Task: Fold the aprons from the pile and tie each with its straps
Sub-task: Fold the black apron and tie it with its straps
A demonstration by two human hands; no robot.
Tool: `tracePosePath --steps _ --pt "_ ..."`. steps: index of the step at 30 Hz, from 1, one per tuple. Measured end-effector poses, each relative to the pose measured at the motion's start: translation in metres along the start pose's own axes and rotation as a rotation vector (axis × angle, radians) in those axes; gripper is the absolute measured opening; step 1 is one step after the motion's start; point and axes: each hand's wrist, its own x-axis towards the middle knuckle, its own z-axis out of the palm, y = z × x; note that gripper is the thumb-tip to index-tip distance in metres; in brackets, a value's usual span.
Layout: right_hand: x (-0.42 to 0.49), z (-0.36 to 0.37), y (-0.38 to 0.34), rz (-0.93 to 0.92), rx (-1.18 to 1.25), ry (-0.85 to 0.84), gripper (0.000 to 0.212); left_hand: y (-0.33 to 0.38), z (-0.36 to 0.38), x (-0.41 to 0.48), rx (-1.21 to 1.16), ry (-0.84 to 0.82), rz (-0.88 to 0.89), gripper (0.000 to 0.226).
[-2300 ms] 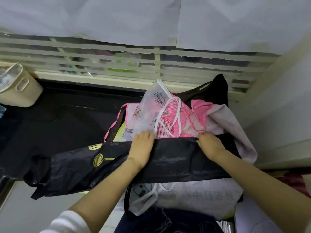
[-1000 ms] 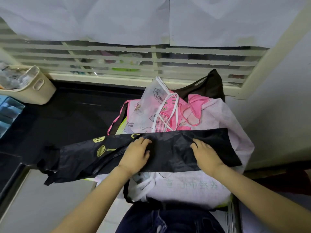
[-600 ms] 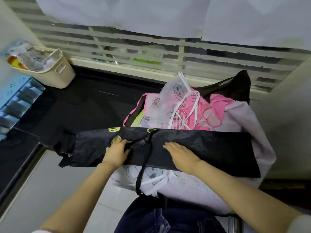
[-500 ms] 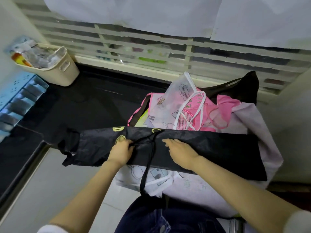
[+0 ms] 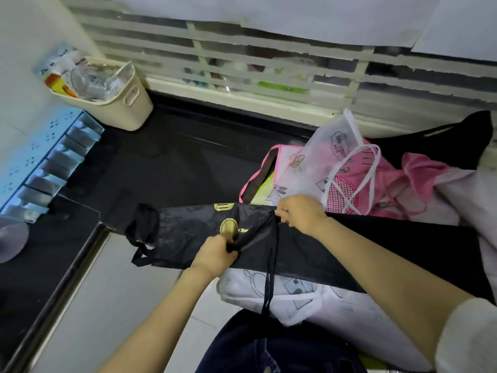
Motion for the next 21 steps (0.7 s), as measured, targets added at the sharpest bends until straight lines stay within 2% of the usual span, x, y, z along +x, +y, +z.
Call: tracePosePath --steps 2,5,7,11,13,14,16,18,19,21 --pt "0.007 0.004 -0.002 0.037 0.008 -0.005 0.023 -0.007 0.0 -0.005 0.053 0.04 -0.039 0.015" --pt "0.014 0.011 -0.007 0.086 -0.014 -0.009 0.019 -0.011 0.0 -0.01 0.391 0.122 -0.074 0.022" --pt "0.018 0.015 -0.009 0.113 -0.014 -0.019 0.019 -0.011 0.0 -0.01 0.44 0.133 -0.041 0.022" --pt "0.026 0.02 -0.014 0.198 0.044 -0.027 0.011 -0.012 -0.004 -0.007 0.11 0.145 0.054 0.021" --pt "0.026 0.021 -0.02 0.224 0.172 0.004 0.005 -0.013 -0.007 -0.008 0.014 0.181 0.102 0.019" --pt "0.023 0.021 -0.026 0.221 0.29 0.001 0.01 -0.014 -0.008 -0.008 -0.013 0.189 0.121 0.019" --pt "0.011 0.026 -0.037 0.234 0.465 -0.039 0.034 -0.016 -0.008 -0.006 -0.074 0.188 0.149 0.019" --pt "0.002 0.036 -0.044 0.277 0.492 -0.06 0.056 -0.018 -0.008 -0.005 -0.152 0.165 0.179 0.013" --pt "-0.001 0.041 -0.045 0.293 0.496 -0.05 0.058 -0.021 -0.009 -0.006 -0.176 0.144 0.188 0.01" --pt "0.003 0.046 -0.043 0.337 0.513 -0.032 0.052 -0.029 -0.011 -0.007 -0.172 0.093 0.172 0.017"
